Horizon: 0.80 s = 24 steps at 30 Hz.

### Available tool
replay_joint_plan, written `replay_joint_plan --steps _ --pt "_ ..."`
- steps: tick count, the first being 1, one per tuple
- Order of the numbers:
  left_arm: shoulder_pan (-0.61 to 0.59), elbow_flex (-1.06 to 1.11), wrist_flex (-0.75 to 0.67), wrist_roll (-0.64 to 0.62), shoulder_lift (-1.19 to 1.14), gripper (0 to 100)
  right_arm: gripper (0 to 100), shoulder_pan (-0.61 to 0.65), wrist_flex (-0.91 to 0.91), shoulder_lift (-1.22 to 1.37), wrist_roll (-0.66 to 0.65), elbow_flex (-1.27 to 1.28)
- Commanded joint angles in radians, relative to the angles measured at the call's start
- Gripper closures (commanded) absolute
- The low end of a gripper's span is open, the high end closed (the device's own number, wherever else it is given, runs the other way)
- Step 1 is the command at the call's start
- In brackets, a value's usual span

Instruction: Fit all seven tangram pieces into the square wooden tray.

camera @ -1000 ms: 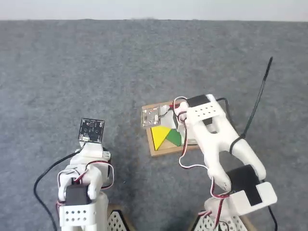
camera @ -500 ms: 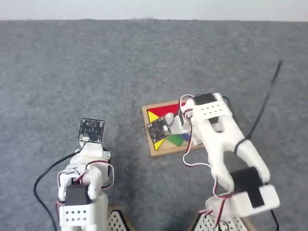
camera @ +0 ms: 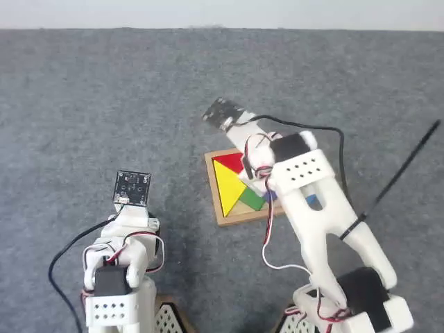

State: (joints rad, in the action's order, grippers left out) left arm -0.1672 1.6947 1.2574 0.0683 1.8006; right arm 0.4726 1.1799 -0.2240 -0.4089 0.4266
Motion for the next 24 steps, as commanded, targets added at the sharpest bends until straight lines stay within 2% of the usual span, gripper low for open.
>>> replay_joint_plan --steps 1,3,9,16,24 --pt "0.005 -0.01 0.003 0.002 0.015 98 99.6 0.012 -0.166 0.004 0.187 0.068" --pt "0.005 -0.01 0.003 0.002 0.015 98 98.7 0.016 -0.229 0.019 0.233 0.109" --pt "0.005 -0.01 0.003 0.002 0.015 98 99.1 0.013 -0.266 0.079 0.331 0.1" --pt "0.005 -0.01 0.003 0.002 0.015 98 99.1 0.012 -0.297 0.154 0.506 0.071" --pt "0.005 -0.01 0.003 0.002 0.015 98 99.1 0.012 -0.337 0.205 0.509 0.069"
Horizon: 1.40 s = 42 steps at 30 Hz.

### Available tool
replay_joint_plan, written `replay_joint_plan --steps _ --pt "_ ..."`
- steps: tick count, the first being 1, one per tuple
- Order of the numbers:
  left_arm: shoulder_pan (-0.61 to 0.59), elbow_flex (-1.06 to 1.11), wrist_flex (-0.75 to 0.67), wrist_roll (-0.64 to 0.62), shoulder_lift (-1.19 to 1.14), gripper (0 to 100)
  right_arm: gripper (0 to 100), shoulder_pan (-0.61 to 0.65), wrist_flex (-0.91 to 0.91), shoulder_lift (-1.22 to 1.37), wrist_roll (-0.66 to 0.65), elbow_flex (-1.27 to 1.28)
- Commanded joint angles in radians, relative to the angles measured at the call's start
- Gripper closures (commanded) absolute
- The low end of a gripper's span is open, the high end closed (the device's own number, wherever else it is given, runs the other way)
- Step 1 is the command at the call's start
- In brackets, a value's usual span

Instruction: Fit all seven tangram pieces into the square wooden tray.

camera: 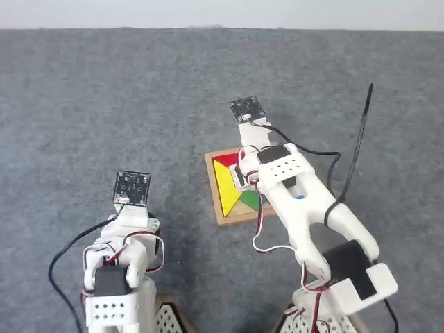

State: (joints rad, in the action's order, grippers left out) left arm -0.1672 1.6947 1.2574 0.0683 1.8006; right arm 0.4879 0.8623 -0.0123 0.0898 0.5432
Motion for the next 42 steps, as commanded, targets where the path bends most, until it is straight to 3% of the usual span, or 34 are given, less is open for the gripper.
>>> replay_joint_plan --steps 1,8,21,29,42 --pt "0.005 -0.01 0.003 0.002 0.015 98 99.1 -0.005 -0.024 -0.007 0.011 -0.052" --pt "0.005 -0.01 0.003 0.002 0.015 98 99.1 -0.085 -0.031 0.002 0.018 -0.1" --pt "0.005 -0.01 0.003 0.002 0.015 98 99.1 -0.062 0.007 0.097 -0.026 -0.103" --pt "0.005 -0.01 0.003 0.002 0.015 98 99.1 -0.058 0.102 -0.019 -0.032 -0.086" --pt "0.005 -0.01 0.003 0.002 0.015 98 99.1 -0.041 0.076 -0.05 -0.109 0.037"
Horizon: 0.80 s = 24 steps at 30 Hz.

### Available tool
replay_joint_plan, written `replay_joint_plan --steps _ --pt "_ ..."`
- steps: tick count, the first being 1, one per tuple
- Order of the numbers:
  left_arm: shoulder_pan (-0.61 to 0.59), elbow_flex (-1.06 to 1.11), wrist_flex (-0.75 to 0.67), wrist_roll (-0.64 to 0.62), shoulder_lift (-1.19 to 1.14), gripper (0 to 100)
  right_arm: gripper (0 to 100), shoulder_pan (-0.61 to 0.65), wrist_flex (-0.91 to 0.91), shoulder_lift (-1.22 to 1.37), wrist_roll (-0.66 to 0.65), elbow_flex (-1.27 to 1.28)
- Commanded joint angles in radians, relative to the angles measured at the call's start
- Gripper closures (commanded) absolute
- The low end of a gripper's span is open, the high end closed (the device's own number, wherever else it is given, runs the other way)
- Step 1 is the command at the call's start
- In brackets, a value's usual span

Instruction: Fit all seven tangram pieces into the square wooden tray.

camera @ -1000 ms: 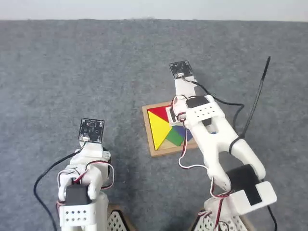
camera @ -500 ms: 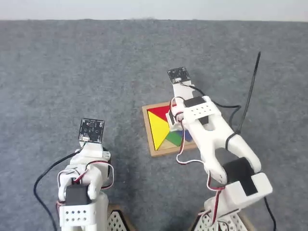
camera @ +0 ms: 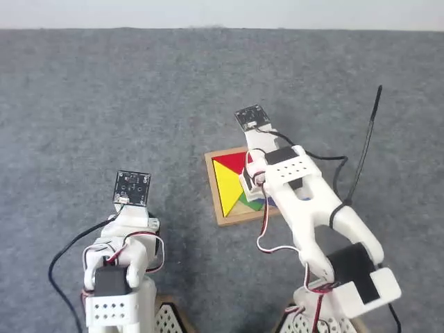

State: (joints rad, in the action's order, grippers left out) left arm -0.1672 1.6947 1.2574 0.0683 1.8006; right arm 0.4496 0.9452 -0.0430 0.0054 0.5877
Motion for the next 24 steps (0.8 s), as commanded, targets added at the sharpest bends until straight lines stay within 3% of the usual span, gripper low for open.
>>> replay_joint_plan --steps 1,13,19,24 --pt "0.005 -0.01 0.003 0.002 0.015 98 99.1 -0.001 -0.005 -0.016 -0.04 -0.006" --pt "0.005 -0.01 0.003 0.002 0.015 98 99.1 -0.012 0.001 -0.219 -0.086 0.081" --pt "0.005 -0.01 0.003 0.002 0.015 98 99.1 -0.171 0.062 -0.338 -0.092 0.098" --pt "0.005 -0.01 0.003 0.002 0.015 98 99.1 -0.225 0.105 -0.26 -0.153 0.141"
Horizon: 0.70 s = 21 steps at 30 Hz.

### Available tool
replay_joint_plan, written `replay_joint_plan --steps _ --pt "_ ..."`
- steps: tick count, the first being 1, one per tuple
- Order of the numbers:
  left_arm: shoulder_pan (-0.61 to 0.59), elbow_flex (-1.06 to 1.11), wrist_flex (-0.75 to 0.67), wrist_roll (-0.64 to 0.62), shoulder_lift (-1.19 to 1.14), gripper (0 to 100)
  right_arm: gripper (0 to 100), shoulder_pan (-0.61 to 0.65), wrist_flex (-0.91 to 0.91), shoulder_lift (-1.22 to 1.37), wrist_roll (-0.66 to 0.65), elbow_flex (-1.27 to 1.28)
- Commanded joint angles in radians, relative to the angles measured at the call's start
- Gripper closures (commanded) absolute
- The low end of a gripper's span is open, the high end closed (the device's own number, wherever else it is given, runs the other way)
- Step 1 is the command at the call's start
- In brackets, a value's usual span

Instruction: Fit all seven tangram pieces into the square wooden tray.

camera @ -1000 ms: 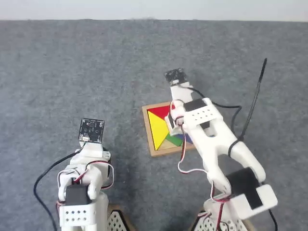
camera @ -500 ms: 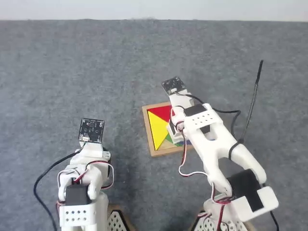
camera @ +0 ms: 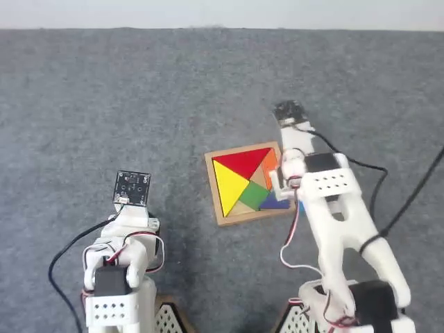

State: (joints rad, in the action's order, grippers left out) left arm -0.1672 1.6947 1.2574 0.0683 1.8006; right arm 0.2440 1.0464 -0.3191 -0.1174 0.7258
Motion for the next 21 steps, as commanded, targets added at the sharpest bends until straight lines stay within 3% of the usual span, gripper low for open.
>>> replay_joint_plan --steps 1,11,21 --pt "0.005 -0.01 0.003 0.002 0.015 98 99.1 -0.019 -0.01 0.045 -0.031 0.008" --pt "0.005 -0.01 0.003 0.002 0.015 98 99.1 -0.013 -0.058 0.285 -0.038 -0.103" --pt "0.005 -0.01 0.003 0.002 0.015 98 99.1 -0.012 -0.05 0.329 -0.04 -0.184"
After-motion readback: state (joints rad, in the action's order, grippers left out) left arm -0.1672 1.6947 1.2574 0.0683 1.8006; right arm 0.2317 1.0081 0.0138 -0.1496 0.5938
